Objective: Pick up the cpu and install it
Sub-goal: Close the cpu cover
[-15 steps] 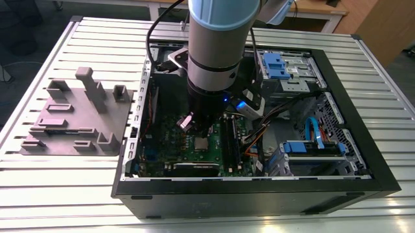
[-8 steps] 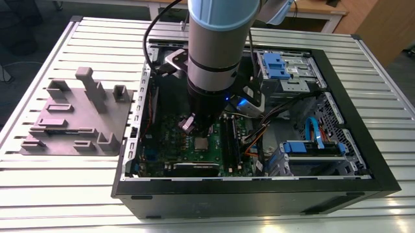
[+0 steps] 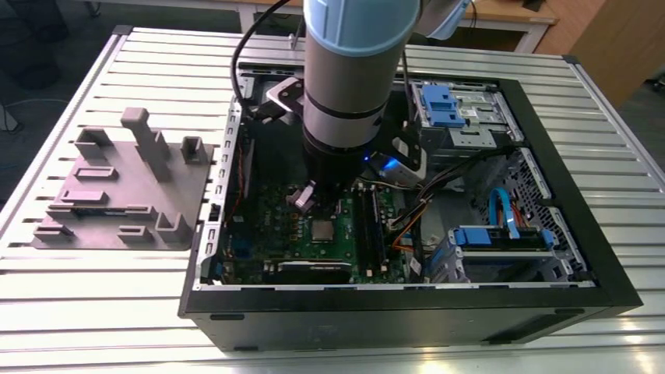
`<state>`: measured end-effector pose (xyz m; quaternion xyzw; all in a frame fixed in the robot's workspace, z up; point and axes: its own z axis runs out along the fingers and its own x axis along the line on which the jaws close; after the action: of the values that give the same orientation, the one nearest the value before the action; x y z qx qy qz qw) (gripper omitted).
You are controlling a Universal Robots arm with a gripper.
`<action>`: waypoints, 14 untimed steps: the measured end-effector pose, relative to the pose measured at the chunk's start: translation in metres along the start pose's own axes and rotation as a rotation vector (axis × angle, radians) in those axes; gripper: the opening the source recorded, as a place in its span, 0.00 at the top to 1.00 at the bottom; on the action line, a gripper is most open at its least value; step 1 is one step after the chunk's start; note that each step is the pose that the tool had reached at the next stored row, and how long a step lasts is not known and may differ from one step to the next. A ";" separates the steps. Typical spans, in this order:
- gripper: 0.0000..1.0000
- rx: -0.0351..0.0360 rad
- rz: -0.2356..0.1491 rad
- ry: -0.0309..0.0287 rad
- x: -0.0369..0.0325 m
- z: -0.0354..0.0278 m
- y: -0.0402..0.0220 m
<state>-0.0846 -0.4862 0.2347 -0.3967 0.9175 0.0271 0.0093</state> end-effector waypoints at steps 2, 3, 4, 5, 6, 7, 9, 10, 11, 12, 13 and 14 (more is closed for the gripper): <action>0.90 0.0000 0.000 0.0000 -0.0015 0.0001 -0.0014; 0.90 0.0000 0.000 0.0001 -0.0022 0.0001 -0.0021; 0.90 0.0001 0.000 0.0001 -0.0028 0.0002 -0.0027; 0.90 0.0000 0.000 0.0001 -0.0032 0.0003 -0.0032; 0.90 0.0001 0.000 0.0002 -0.0034 0.0002 -0.0034; 0.90 0.0001 0.000 0.0002 -0.0034 0.0002 -0.0034; 0.90 0.0001 0.000 0.0002 -0.0035 0.0003 -0.0034; 0.90 0.0001 0.000 0.0002 -0.0035 0.0002 -0.0034; 0.90 0.0001 0.000 0.0002 -0.0036 0.0003 -0.0035; 0.90 0.0001 0.000 0.0002 -0.0036 0.0002 -0.0035; 0.90 0.0001 0.000 0.0002 -0.0036 0.0003 -0.0035; 0.90 0.0001 0.000 0.0001 -0.0036 0.0003 -0.0035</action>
<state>-0.0796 -0.4859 0.2344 -0.3967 0.9175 0.0271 0.0092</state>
